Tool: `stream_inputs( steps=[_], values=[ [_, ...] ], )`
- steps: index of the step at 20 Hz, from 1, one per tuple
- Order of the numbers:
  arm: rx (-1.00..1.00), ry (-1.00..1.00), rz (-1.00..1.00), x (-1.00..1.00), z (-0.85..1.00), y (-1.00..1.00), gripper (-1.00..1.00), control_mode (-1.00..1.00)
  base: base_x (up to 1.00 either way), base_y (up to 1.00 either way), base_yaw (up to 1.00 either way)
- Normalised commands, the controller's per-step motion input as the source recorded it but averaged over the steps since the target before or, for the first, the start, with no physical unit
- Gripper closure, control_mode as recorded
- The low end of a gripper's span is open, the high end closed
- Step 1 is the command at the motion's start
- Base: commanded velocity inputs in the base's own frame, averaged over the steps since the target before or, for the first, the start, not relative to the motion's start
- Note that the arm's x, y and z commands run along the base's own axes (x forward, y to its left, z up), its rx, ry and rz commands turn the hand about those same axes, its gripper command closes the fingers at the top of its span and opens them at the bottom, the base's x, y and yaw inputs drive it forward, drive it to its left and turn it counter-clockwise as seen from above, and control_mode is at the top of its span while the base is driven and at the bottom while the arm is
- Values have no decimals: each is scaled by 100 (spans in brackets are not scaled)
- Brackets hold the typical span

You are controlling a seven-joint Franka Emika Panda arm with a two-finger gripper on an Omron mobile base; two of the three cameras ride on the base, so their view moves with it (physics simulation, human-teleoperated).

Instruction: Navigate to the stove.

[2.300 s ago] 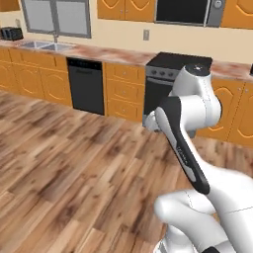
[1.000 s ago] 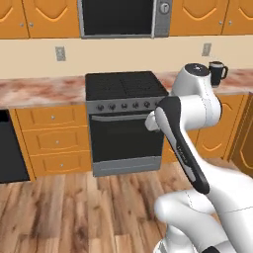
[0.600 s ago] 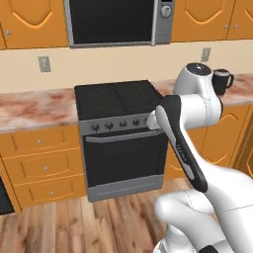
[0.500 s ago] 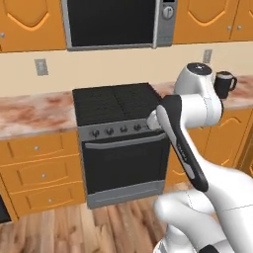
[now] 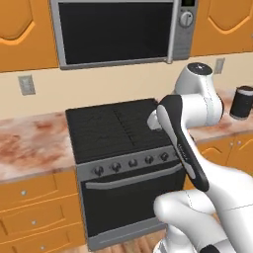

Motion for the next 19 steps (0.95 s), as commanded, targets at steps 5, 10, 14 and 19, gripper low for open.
stream_inputs(
  steps=[5,10,14,19],
  values=[
    [0,0,0,0,0,0,-100,100,100,0,-12],
    [0,0,0,0,0,0,-100,100,89,0,-10],
    [0,10,-5,54,-59,0,-100,-100,21,0,-2],
    [0,12,-4,55,-100,0,-100,-100,0,0,0]
  ],
)
